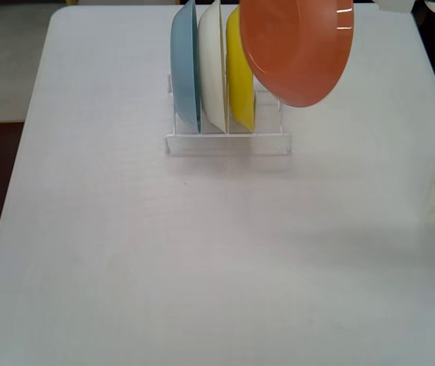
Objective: Please take one of the plates.
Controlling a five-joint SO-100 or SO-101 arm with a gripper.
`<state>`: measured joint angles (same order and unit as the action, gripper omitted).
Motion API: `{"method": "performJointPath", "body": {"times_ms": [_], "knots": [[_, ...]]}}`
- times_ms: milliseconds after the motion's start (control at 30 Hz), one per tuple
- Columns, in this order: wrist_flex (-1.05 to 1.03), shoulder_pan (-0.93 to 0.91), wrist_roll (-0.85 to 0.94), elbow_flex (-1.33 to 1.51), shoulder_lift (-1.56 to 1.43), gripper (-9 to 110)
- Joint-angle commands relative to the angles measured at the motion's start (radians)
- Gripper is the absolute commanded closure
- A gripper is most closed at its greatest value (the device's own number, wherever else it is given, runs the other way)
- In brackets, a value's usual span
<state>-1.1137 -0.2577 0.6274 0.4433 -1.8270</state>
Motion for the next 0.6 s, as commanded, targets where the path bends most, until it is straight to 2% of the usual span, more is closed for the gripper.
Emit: {"method": "performJointPath", "body": {"times_ms": [0, 233, 567], "knots": [[0.087, 0.006, -0.064, -0.054, -0.077, 102], [0.261, 0.043, -0.152, -0.029, -0.074, 102], [0.385, 0.138, -0.184, -0.029, -0.064, 102]]}}
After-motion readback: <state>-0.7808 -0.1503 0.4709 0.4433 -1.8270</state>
